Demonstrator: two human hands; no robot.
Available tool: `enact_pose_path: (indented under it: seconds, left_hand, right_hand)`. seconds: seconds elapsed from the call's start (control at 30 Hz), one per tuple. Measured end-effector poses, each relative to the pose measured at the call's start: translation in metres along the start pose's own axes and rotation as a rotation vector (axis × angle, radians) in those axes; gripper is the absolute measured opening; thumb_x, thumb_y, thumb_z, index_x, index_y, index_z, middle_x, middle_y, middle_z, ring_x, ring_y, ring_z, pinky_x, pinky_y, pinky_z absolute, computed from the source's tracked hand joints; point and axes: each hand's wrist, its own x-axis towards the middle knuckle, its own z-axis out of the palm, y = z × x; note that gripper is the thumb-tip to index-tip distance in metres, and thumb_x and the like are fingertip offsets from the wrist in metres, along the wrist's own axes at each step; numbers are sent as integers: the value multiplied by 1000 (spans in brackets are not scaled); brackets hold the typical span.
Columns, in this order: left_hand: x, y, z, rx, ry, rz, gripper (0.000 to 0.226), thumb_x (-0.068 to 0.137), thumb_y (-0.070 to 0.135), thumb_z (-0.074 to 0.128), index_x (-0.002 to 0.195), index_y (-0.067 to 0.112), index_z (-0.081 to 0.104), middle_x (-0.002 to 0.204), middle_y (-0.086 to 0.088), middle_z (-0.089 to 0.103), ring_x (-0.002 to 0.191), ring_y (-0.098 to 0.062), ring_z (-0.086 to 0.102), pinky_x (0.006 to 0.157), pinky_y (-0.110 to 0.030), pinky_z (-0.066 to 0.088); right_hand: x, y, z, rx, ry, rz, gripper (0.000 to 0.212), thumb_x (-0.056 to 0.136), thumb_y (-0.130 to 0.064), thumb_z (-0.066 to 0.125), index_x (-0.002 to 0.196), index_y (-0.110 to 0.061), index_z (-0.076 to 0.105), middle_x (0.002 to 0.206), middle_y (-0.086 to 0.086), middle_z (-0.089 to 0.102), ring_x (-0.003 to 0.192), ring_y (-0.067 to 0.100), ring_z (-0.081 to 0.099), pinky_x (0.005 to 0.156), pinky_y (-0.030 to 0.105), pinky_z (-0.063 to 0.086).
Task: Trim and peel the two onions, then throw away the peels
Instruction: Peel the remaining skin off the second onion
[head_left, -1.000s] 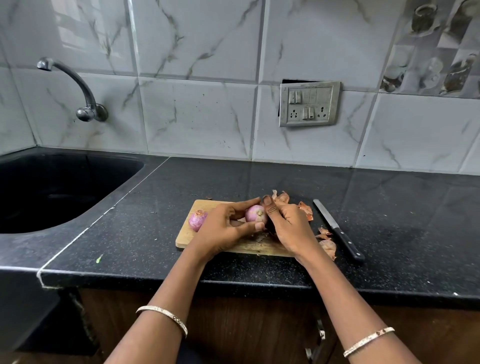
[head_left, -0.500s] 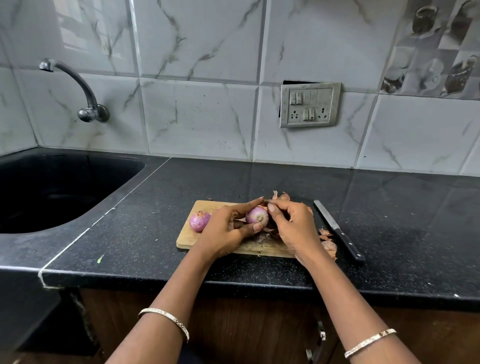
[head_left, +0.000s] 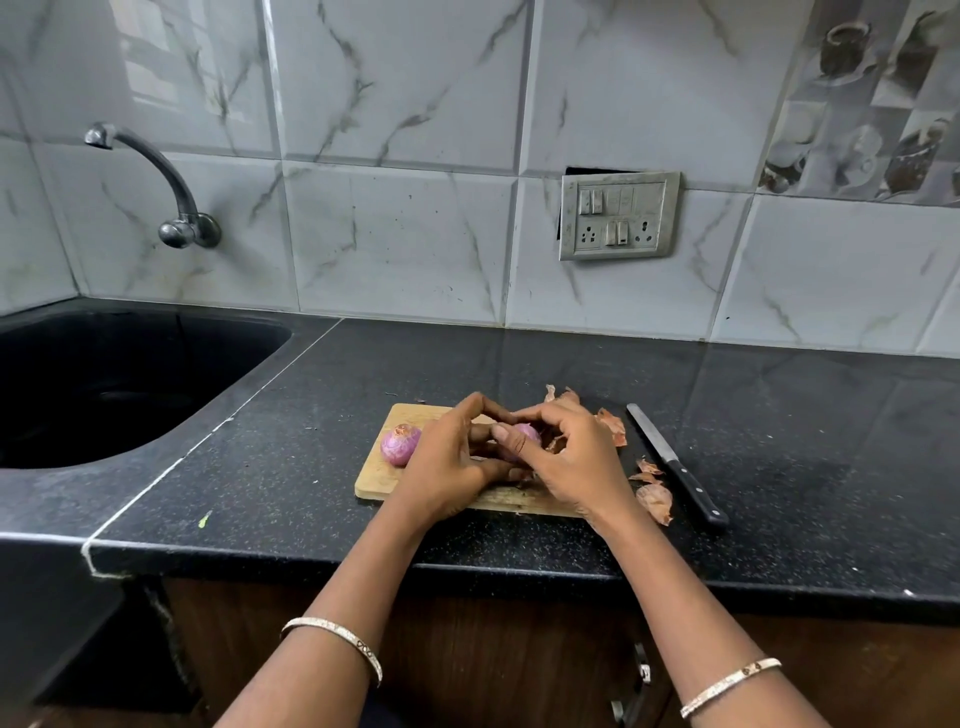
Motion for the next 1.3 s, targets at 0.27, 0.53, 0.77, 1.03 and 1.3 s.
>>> enact_pose_path:
  seconds: [0.27,0.53,0.77,1.03,1.3]
  left_hand:
    - [2,0,2,79,8,-4,46,69,-7,86,93,17,55,94,-2,80,89,-7,75,86,-27,60]
    - [2,-2,0,32,75,-11,46,64,-8,88,87,20,61,92,-5,79,89,-16,77,87,-45,61]
    - [-1,3,2,-29,137,-23,44,68,-7,86,95,19,64,93,-4,79,90,-12,77,85,-35,62]
    - [-2,9,1,-151,82,-35,31,79,-2,80,106,8,69,96,-5,79,93,-15,76,82,-28,62]
    - [-3,10,2,-165,76,-26,29,77,-7,80,97,6,64,89,-2,79,86,-13,77,72,-18,58]
  right_hand:
    - [4,14,4,65,78,-50,35,95,-29,68,67,-9,75,70,1,55,66,10,52,66,29,41]
    - [1,8,0,145,21,13,18,92,-42,70,90,-29,82,72,-21,67,87,4,63,92,27,45]
    - [0,7,-1,249,-7,-1,21,80,-48,77,97,-37,80,91,-4,71,92,9,67,90,29,51]
    - [-1,8,-3,309,40,51,15,92,-34,70,96,-26,81,91,-4,74,90,12,67,78,21,53]
    - [-1,2,-5,368,42,137,28,100,-34,59,98,-18,81,90,-10,79,91,3,71,77,31,57]
